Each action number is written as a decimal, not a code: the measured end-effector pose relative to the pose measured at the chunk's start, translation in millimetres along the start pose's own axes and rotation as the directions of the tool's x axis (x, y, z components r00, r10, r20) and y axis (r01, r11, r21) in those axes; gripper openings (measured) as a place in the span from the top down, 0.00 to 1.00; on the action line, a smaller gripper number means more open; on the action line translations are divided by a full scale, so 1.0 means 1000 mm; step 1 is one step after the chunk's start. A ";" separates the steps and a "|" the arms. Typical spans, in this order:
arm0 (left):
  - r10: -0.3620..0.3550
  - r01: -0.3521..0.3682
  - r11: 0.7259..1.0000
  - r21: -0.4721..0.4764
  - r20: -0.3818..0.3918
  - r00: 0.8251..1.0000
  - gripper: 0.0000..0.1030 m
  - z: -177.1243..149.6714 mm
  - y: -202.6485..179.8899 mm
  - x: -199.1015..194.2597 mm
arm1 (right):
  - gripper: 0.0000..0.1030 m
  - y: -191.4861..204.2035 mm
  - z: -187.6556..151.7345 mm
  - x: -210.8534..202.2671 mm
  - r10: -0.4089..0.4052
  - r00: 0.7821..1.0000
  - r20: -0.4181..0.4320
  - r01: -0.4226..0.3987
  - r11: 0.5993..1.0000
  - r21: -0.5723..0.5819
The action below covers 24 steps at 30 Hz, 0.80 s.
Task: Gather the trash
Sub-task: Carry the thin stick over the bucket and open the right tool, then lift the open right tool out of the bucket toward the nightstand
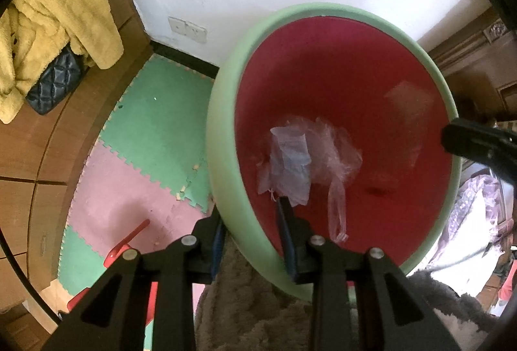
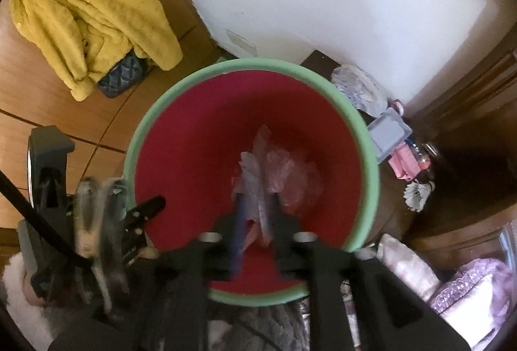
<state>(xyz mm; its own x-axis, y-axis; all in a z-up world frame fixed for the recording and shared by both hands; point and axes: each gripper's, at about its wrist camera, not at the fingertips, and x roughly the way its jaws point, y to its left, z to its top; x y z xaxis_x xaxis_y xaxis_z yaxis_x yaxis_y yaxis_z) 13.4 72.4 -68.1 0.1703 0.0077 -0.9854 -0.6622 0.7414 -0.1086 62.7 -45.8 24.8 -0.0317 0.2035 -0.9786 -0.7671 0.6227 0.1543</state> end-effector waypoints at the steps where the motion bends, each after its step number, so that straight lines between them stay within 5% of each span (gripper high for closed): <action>1: -0.003 0.003 1.000 0.001 -0.001 1.000 0.69 0.000 0.000 0.000 | 0.55 0.001 0.001 0.001 0.010 1.000 0.002 -0.010 1.000 0.005; 3: -0.006 0.006 1.000 0.004 0.000 1.000 0.69 0.001 0.000 0.000 | 0.40 0.002 0.002 0.000 -0.003 1.000 0.018 0.003 1.000 0.013; 6: -0.006 0.006 1.000 0.006 0.004 1.000 0.69 0.000 0.000 0.000 | 0.31 0.000 0.005 0.007 -0.046 0.999 0.008 0.046 0.999 0.028; 11: -0.005 0.005 1.000 0.002 0.004 1.000 0.69 -0.003 0.000 0.001 | 0.31 -0.004 0.005 0.018 -0.038 0.999 -0.004 0.039 0.996 0.080; 17: -0.007 0.007 1.000 -0.006 0.006 1.000 0.69 -0.004 0.001 0.000 | 0.30 0.000 0.003 0.017 -0.203 0.979 0.000 0.203 0.979 0.031; 24: -0.018 0.018 1.000 -0.002 0.014 1.000 0.68 -0.001 0.000 -0.001 | 0.30 -0.015 -0.006 0.016 -0.227 0.974 -0.024 0.228 0.972 0.062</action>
<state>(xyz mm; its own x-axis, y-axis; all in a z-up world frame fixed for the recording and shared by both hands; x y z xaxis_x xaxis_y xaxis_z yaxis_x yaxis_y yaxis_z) 12.4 71.6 -67.6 0.1930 0.0039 -0.9812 -0.6602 0.7403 -0.1269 70.2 -56.5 5.4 0.1276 0.0390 -0.9911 -0.7128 0.6984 -0.0643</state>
